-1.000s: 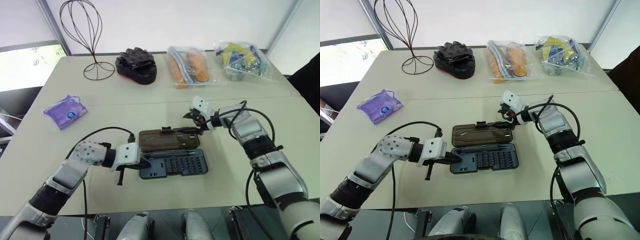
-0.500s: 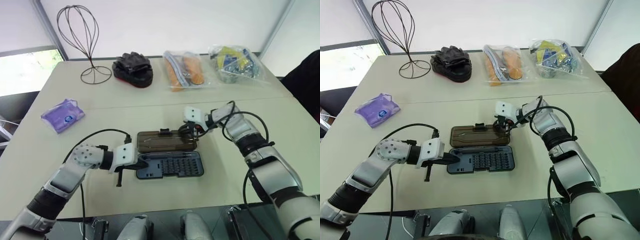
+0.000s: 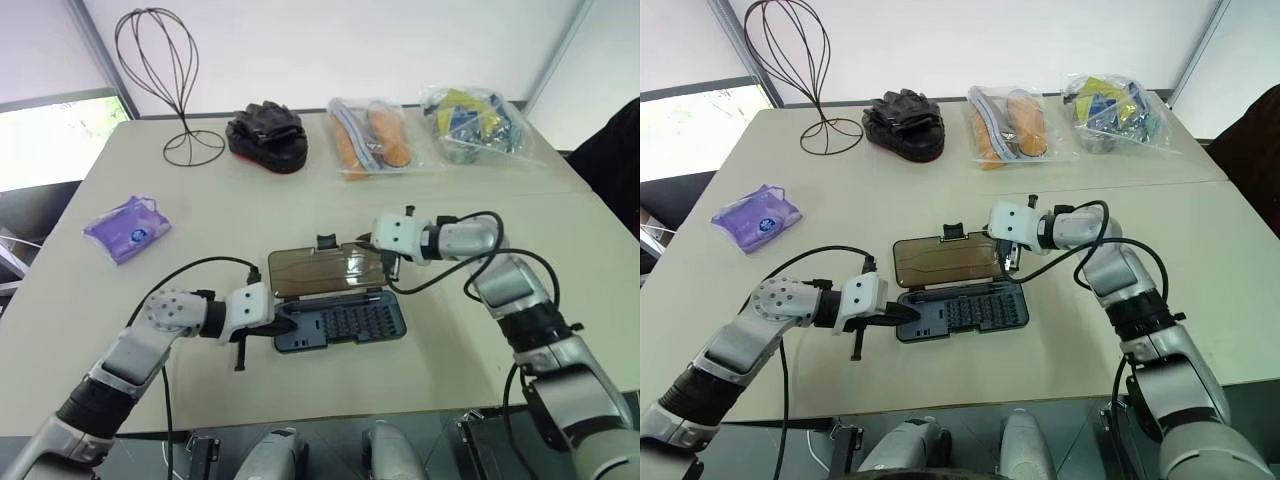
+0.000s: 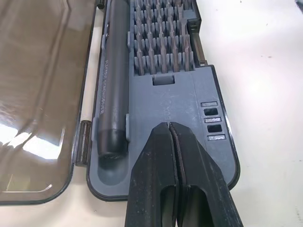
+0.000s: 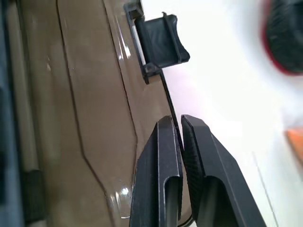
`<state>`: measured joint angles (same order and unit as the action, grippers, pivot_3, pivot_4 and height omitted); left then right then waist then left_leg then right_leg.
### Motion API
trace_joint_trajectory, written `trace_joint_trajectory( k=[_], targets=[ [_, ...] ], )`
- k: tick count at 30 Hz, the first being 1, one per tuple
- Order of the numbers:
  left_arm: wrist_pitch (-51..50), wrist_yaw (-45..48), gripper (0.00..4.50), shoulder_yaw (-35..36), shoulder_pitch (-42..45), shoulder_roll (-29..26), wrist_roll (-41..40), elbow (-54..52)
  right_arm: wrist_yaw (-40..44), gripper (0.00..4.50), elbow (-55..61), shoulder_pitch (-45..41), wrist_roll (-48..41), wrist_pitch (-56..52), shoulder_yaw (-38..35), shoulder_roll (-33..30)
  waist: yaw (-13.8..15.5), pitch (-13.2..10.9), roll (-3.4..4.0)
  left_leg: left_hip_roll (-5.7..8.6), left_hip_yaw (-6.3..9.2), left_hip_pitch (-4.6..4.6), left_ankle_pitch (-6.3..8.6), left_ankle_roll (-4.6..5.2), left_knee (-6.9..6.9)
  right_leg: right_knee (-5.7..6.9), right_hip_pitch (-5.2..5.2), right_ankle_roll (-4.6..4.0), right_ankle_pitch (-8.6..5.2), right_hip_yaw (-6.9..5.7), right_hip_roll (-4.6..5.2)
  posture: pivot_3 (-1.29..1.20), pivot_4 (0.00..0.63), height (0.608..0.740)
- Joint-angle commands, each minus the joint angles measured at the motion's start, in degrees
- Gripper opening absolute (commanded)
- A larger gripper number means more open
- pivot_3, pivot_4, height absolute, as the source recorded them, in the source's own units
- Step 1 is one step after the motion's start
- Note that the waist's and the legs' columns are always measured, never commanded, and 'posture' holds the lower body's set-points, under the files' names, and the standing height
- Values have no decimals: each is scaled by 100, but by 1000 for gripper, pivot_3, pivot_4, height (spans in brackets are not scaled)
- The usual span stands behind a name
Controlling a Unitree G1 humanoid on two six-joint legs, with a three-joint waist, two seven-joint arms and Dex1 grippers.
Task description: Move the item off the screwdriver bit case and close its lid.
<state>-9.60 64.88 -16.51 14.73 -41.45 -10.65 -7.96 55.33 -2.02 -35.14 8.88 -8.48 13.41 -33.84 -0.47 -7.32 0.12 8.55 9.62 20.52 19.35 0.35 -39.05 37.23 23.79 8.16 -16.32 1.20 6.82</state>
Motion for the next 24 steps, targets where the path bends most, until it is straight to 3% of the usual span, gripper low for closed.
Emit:
trace_joint_trajectory(
  k=[1,8,12,17,21,24],
  targets=[
    [-96,97,0,-154,-182,-69,178,211,-416,40,1069,215,-84,-371,-448,-42,8,0,0,0,1,0,0,0,1,-1,0,0,0,0,0,0,150,740],
    [-197,59,0,75,-217,-52,24,82,-669,40,1640,427,118,-564,-323,-50,-1,-3,3,-1,-1,-1,0,0,5,-3,0,0,0,2,1,0,150,740],
    [-1187,91,0,663,-105,-19,-1108,-752,-721,40,1612,453,208,-401,-232,-91,-3,-13,-2,-2,-1,24,0,0,3,-1,25,0,0,3,1,0,150,740],
    [-1794,271,0,976,27,-357,-1743,-1648,-749,40,1520,433,207,-277,-200,-155,-32,-20,-8,-2,-1,89,-1,-1,-11,3,87,0,0,0,2,0,150,740],
    [-2912,-86,0,1609,752,-349,-3089,-2084,-682,40,1356,400,232,-73,-169,-267,-10,-31,-8,-2,-1,92,-1,-1,-8,0,89,0,0,-1,2,0,150,740],
    [-3063,-1202,0,2008,1875,344,-2991,-884,-693,40,1318,379,211,-42,-148,-269,73,-38,-16,1,2,90,-1,-1,-22,0,79,0,0,-6,-2,0,150,740]
  ],
)
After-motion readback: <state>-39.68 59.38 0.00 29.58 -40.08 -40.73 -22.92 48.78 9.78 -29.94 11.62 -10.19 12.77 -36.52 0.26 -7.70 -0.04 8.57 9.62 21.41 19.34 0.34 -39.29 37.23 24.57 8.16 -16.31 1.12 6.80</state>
